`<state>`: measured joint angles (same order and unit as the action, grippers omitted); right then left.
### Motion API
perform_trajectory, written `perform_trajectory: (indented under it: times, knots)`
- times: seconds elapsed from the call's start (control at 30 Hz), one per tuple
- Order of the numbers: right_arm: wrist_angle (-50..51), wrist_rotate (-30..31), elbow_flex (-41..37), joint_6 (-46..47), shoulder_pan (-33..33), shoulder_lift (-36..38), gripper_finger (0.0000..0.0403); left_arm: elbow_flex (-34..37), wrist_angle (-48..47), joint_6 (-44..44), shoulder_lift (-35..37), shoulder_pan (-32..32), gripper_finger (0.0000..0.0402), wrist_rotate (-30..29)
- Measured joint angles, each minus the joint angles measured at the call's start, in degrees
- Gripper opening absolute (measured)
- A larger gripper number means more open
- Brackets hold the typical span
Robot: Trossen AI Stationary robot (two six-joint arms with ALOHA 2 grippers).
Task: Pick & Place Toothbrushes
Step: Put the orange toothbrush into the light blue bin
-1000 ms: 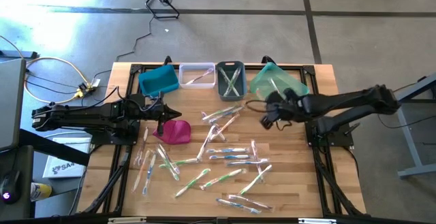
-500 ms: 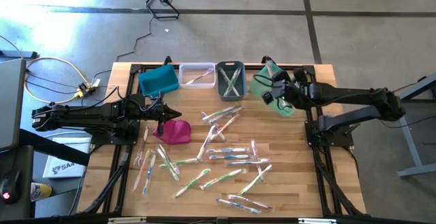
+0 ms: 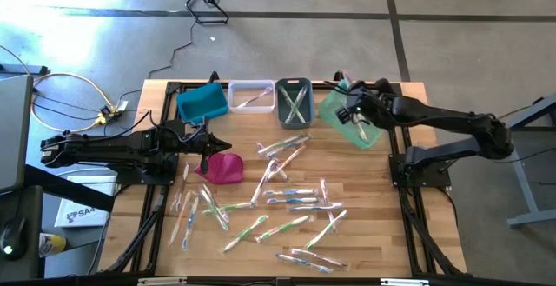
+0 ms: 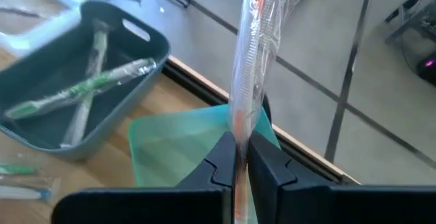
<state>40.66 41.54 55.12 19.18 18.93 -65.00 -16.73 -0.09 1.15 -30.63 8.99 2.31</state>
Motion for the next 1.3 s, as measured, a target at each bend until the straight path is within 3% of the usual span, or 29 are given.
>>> perform_trajectory:
  times: [0.43, 0.8, 1.3]
  knots:
    - [2.94, -2.16, -0.01, -4.29, 5.01, -11.57, 0.0013, 0.00, -0.05, 0.00, 0.00, 0.00, 0.0003, 0.00]
    - [3.81, -11.93, -0.01, -7.50, 8.33, -21.15, 0.0013, 0.00, -0.08, -0.11, 0.00, 0.00, 0.0003, 0.00]
    - [4.53, -18.31, -0.01, -8.73, 9.28, -26.42, 0.0013, 0.00, -0.13, -0.15, 0.00, -0.02, 0.0003, 0.00]
